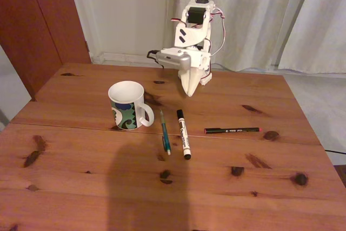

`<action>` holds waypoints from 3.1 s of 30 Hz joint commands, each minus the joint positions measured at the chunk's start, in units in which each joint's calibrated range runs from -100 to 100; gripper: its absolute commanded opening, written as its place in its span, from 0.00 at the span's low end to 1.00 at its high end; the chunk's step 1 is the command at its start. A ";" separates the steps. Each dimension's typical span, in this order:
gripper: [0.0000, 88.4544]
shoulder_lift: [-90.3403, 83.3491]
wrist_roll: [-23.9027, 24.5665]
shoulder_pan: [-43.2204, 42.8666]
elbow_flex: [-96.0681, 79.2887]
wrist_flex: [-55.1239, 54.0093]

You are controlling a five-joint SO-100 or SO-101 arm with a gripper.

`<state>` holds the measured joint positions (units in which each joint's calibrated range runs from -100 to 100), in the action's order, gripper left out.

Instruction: Clean up the desk and place the pens and markers into the cup

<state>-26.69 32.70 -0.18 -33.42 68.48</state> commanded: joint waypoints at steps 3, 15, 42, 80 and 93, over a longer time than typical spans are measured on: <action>0.01 3.98 7.27 -0.90 7.99 6.40; 0.01 20.86 13.77 -1.38 33.78 30.75; 0.01 49.66 27.02 -16.26 56.50 26.02; 0.21 58.68 29.11 -25.67 55.87 19.22; 0.25 62.65 28.54 -22.86 55.69 16.81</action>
<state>36.27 61.76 -24.17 20.68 86.31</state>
